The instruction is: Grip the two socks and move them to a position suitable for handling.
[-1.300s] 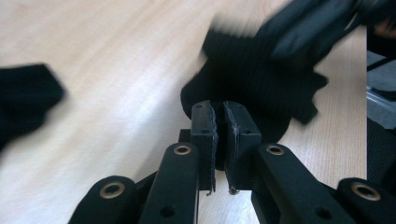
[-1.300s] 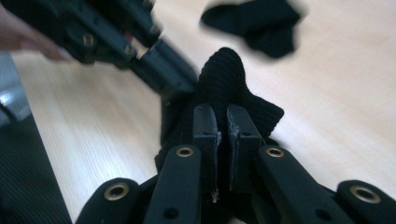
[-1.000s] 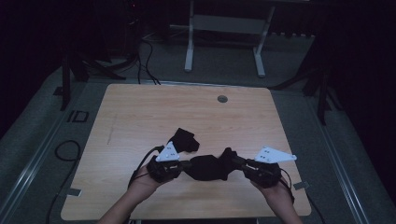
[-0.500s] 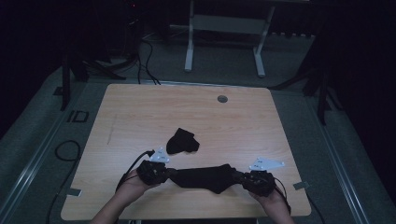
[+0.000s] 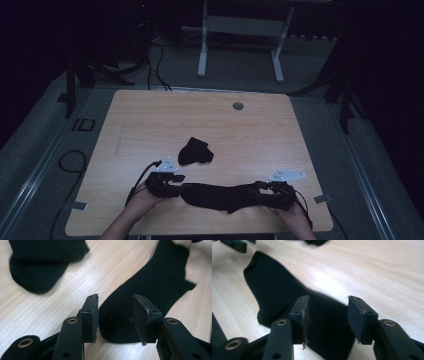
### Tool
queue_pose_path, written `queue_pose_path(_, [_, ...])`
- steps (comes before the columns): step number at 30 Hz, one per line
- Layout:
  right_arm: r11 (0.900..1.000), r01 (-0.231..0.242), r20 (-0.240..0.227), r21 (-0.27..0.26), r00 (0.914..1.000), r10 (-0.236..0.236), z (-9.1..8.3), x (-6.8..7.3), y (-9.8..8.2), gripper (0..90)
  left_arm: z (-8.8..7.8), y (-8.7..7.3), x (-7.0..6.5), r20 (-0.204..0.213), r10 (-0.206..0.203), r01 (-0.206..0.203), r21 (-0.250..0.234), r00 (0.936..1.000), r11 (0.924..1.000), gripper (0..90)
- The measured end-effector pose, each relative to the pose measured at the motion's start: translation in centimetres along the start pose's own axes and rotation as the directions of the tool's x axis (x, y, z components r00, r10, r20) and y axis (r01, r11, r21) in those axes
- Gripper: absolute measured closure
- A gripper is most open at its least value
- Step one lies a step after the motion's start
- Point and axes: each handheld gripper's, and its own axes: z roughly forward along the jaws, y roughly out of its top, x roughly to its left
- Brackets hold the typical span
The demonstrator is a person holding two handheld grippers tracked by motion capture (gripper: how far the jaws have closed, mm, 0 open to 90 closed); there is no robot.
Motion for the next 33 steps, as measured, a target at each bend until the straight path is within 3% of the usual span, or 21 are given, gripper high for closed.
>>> queue_pose_path(2, [1.0, 0.007, 0.01, -0.012, 0.9999, -0.007, -0.4, -0.1, 0.3, 70.6, 0.1, 0.0, -0.7, -0.001, 0.026, -0.026, 0.004, 0.9997, 0.9996, 68.5])
queue_pose_path(3, [1.0, 0.007, 0.01, -0.012, 0.9999, -0.007, -0.4, -0.1, 0.3, 70.6, 0.1, 0.0, -0.7, -0.001, 0.026, -0.026, 0.004, 0.9997, 0.9996, 73.1])
queue_pose_path(4, [1.0, 0.012, 0.025, -0.008, 0.9996, -0.012, -0.4, -0.1, 0.3, 77.3, 0.4, -0.1, -1.2, -0.007, 0.037, -0.037, 0.011, 0.9993, 0.9992, 73.1])
queue_pose_path(5, [1.0, 0.022, 0.029, 0.006, 0.9993, -0.022, -0.1, 0.0, 0.2, 85.2, 0.6, -0.2, -1.3, -0.005, 0.034, -0.034, 0.014, 0.9994, 0.9993, 80.4])
queue_pose_path(7, [0.999, 0.032, 0.035, 0.022, 0.9988, -0.033, 0.3, 0.2, 0.1, 88.9, 1.3, -0.5, -1.5, 0.003, 0.039, -0.04, 0.037, 0.9992, 0.9985, 84.0])
queue_pose_path(11, [0.996, 0.06, 0.028, 0.071, 0.9977, -0.062, 1.6, 0.4, -0.6, 89.5, 2.8, -1.1, -1.5, 0.008, 0.043, -0.043, 0.093, 0.9991, 0.9947, 86.8])
queue_pose_path(16, [0.991, 0.07, 0.043, 0.118, 0.9963, -0.075, 2.6, -0.1, -1.3, 89.4, 3.0, -1.8, -1.4, -0.003, 0.011, -0.01, 0.097, 0.9999, 0.9953, 87.8])
queue_pose_path(17, [0.993, 0.045, 0.026, 0.111, 0.9985, -0.049, 2.7, -0.7, -1.5, 89.3, 3.0, -1.8, -1.5, -0.002, 0.007, -0.007, 0.096, 1.0, 0.9954, 87.8])
queue_pose_path(19, [0.992, 0.057, 0.04, 0.109, 0.9973, -0.061, 2.7, -1.0, -1.4, 88.9, 2.9, -1.9, -1.7, 0.0, 0.014, -0.014, 0.098, 0.9999, 0.995, 87.9])
queue_pose_path(22, [0.994, 0.038, 0.045, 0.098, 0.998, -0.043, 2.8, -1.4, -1.4, 89.0, 2.9, -2.1, -2.2, 0.004, 0.017, -0.017, 0.096, 0.9998, 0.9952, 87.9])
queue_pose_path(28, [0.995, 0.048, 0.059, 0.084, 0.9969, -0.053, 2.2, -0.2, -2.4, 88.9, 2.7, -2.5, -2.7, 0.018, 0.007, -0.009, 0.091, 0.9998, 0.9958, 87.9])
queue_pose_path(31, [0.997, 0.024, 0.041, 0.069, 0.9988, -0.027, 2.0, -0.4, -2.8, 88.8, 2.6, -2.7, -2.7, 0.025, 0.005, -0.008, 0.089, 0.9997, 0.996, 87.8])
queue_pose_path(33, [0.997, 0.031, 0.04, 0.074, 0.9986, -0.034, 2.0, -0.4, -2.7, 87.6, 2.6, -2.7, -2.7, 0.025, -0.008, 0.006, 0.085, 0.9997, 0.9964, 87.8])
